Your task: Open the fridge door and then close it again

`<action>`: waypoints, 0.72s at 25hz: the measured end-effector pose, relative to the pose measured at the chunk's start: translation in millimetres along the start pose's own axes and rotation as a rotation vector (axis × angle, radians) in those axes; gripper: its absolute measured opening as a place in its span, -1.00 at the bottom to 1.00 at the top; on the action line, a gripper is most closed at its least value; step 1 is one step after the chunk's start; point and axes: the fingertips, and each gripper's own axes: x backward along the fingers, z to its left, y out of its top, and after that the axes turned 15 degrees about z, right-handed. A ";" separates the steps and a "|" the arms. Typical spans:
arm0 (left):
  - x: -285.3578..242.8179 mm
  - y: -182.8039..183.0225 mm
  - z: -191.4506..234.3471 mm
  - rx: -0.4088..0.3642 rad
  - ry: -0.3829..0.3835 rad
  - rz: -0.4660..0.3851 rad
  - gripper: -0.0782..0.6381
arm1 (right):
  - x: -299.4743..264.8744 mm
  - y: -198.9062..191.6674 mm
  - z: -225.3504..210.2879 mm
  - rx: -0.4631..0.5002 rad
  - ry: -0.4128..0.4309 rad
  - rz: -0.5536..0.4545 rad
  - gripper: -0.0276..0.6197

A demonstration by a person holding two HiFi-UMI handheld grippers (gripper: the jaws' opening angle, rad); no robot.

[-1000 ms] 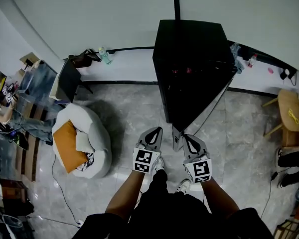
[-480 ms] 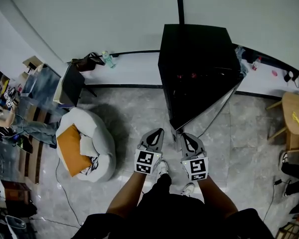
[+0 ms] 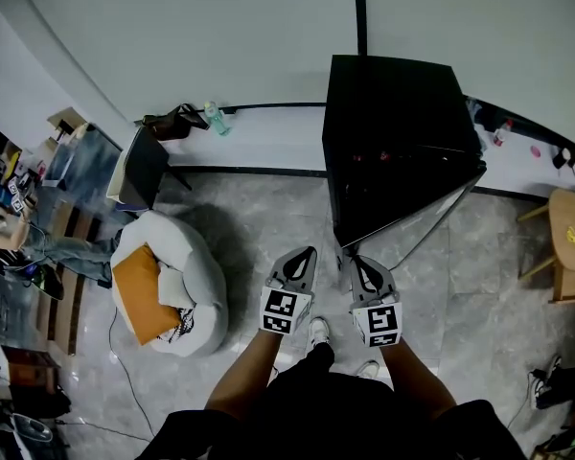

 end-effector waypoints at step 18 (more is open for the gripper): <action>-36.8 21.6 47.8 -0.019 -0.046 -0.023 -0.72 | -62.1 42.8 -23.8 0.006 -0.077 -0.040 -0.89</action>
